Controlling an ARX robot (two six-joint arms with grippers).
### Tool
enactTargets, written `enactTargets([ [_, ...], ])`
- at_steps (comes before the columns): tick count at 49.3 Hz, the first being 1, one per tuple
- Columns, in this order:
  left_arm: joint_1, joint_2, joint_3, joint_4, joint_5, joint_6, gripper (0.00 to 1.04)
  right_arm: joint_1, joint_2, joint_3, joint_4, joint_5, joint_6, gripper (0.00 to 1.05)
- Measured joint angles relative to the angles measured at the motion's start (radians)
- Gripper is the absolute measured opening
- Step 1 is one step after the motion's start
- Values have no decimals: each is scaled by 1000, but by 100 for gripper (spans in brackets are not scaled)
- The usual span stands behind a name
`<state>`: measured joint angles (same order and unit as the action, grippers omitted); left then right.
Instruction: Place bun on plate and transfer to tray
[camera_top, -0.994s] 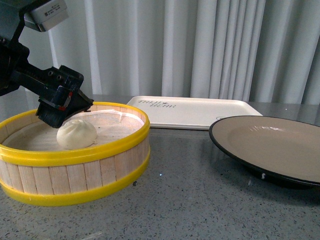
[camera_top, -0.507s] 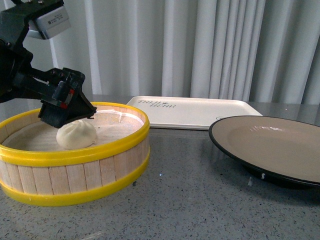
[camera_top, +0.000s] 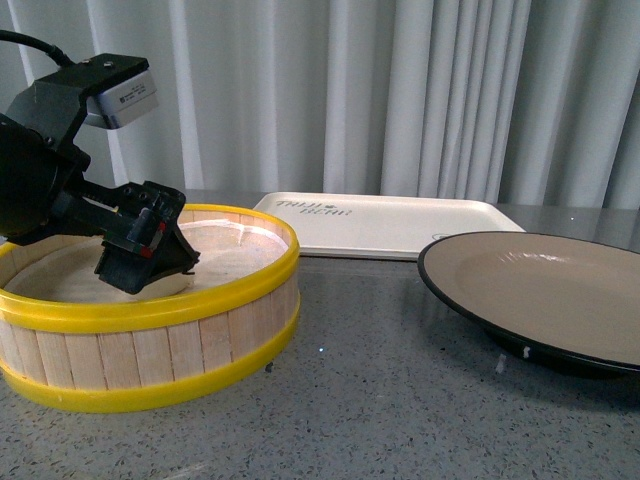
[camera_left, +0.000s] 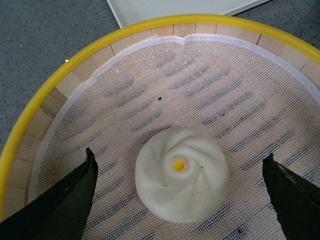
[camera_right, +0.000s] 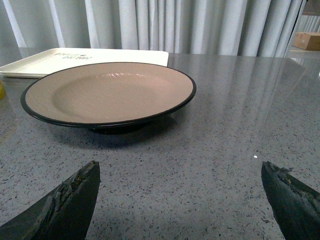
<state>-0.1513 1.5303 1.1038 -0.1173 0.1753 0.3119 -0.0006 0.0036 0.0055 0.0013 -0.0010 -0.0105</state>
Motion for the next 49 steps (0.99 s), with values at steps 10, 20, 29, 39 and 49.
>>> enactTargets([
  [10, -8, 19, 5, 5, -2, -11, 98, 0, 0, 0, 0, 0, 0, 96],
  [20, -16, 34, 11, 14, -20, -19, 76, 0, 0, 0, 0, 0, 0, 96],
  [29, -20, 38, 11, 16, -19, -22, 40, 0, 0, 0, 0, 0, 0, 96],
  [39, -27, 30, 14, 23, 5, -43, 8, 0, 0, 0, 0, 0, 0, 96],
  [49, -47, -23, 31, 76, 100, -89, 4, 0, 0, 0, 0, 0, 0, 96],
])
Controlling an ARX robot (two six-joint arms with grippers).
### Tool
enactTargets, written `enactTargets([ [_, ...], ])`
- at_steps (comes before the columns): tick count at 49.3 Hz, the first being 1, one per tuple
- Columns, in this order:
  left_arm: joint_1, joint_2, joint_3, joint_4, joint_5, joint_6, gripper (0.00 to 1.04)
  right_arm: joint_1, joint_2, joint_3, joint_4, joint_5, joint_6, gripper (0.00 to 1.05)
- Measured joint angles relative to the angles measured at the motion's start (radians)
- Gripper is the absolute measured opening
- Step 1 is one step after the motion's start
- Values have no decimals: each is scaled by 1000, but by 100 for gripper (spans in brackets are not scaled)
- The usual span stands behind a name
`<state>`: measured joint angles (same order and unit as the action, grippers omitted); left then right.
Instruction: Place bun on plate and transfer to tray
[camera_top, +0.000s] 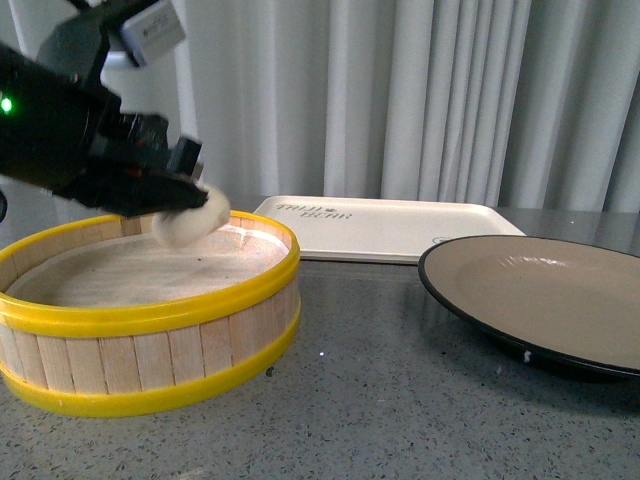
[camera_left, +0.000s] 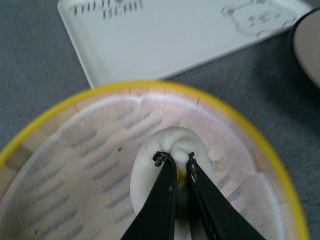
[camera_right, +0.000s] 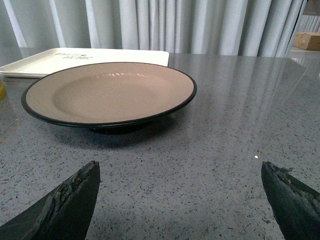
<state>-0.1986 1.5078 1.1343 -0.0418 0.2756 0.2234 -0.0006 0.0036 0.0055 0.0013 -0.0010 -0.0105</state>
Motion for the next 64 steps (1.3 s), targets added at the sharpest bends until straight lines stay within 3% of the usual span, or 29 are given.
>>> enactTargets([
  [13, -88, -21, 94, 35, 31, -16, 4, 0, 0, 0, 0, 0, 0, 96],
  [20, -198, 45, 174, 69, 100, -19, 4, 0, 0, 0, 0, 0, 0, 96],
  [28, -292, 212, 293, 50, 47, -11, 4, 0, 0, 0, 0, 0, 0, 96],
  [38, -321, 288, 346, 32, 151, 2, 4, 0, 0, 0, 0, 0, 0, 96],
  [64, -418, 411, 424, 4, 82, 1, 4, 0, 0, 0, 0, 0, 0, 96],
])
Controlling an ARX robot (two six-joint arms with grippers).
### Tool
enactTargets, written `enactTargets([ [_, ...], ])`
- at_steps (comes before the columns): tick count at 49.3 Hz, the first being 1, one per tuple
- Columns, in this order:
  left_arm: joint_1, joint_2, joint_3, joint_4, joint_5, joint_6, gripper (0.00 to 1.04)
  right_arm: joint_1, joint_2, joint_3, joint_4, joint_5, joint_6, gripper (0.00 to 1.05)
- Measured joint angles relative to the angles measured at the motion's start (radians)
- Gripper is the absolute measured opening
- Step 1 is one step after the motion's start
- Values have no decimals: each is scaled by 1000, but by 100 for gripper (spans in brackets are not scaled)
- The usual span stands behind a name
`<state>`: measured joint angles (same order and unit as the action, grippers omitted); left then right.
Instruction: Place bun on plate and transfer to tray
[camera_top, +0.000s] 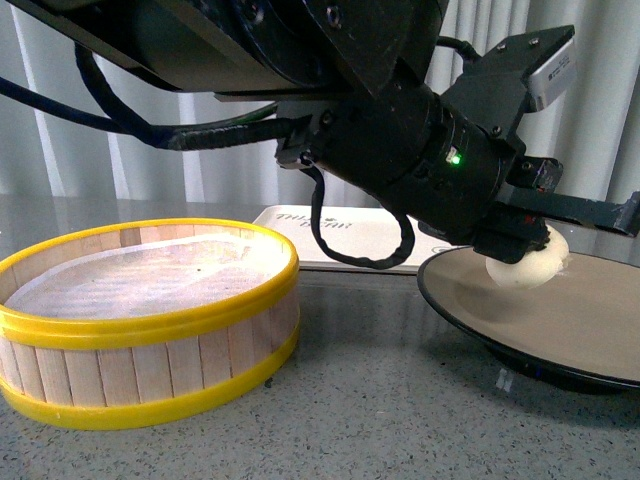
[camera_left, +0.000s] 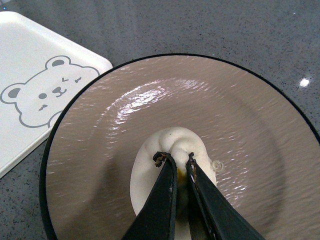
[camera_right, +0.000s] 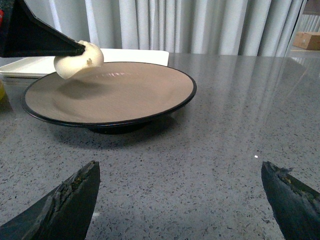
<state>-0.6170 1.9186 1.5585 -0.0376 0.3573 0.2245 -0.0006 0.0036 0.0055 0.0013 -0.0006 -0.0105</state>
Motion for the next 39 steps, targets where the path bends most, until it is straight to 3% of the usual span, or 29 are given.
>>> enactTargets([
  [21, -30, 60, 33, -24, -25, 28, 4, 0, 0, 0, 0, 0, 0, 96],
  [39, -45, 48, 33, -21, 5, -10, 66, 0, 0, 0, 0, 0, 0, 96],
])
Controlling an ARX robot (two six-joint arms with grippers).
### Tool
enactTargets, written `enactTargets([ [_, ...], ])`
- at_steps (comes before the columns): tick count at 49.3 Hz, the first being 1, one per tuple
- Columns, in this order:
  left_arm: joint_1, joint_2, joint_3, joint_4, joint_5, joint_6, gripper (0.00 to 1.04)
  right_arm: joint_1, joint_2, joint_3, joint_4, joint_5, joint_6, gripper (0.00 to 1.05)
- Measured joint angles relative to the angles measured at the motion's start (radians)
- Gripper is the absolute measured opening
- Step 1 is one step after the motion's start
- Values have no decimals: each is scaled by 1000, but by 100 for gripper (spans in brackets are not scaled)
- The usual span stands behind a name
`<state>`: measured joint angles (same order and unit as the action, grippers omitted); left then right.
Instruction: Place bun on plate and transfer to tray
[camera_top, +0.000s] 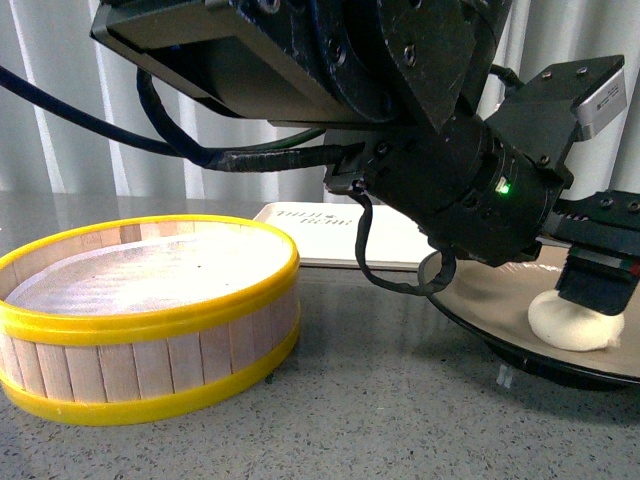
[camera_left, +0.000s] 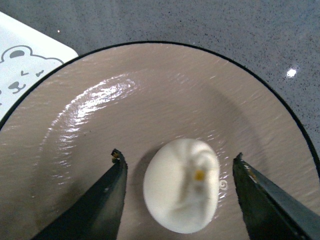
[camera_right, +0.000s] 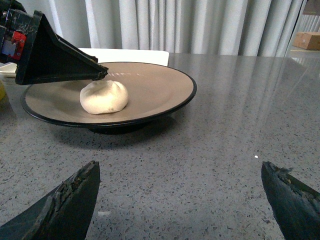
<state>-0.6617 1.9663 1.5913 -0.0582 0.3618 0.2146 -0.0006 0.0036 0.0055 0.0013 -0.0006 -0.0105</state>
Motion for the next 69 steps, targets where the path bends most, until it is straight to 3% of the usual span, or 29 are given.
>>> enactTargets([
  [14, 7, -49, 1, 5, -35, -24, 100, 0, 0, 0, 0, 0, 0, 96],
  [20, 48, -74, 10, 28, -112, -78, 98, 0, 0, 0, 0, 0, 0, 96],
  [24, 101, -92, 26, 28, -214, -133, 98, 0, 0, 0, 0, 0, 0, 96],
  [29, 138, -105, 32, 28, -233, -161, 98, 0, 0, 0, 0, 0, 0, 96],
  [38, 118, -106, 28, 39, -255, -169, 97, 0, 0, 0, 0, 0, 0, 96],
  [40, 106, -119, -10, 122, -355, -179, 93, 0, 0, 0, 0, 0, 0, 96],
  [44, 105, -198, -199, 381, -688, -192, 78, 0, 0, 0, 0, -4, 0, 96],
  [47, 138, -286, -360, 517, -805, -198, 68, 0, 0, 0, -1, 3, 0, 96],
  [57, 292, -553, -803, 727, -754, -212, 32, 0, 0, 0, -1, -3, 0, 96],
  [64, 341, -658, -1017, 787, -663, -214, 7, 0, 0, 0, -1, 0, 0, 96],
  [69, 372, -719, -1104, 810, -628, -217, 4, 0, 0, 0, -1, 0, 0, 96],
])
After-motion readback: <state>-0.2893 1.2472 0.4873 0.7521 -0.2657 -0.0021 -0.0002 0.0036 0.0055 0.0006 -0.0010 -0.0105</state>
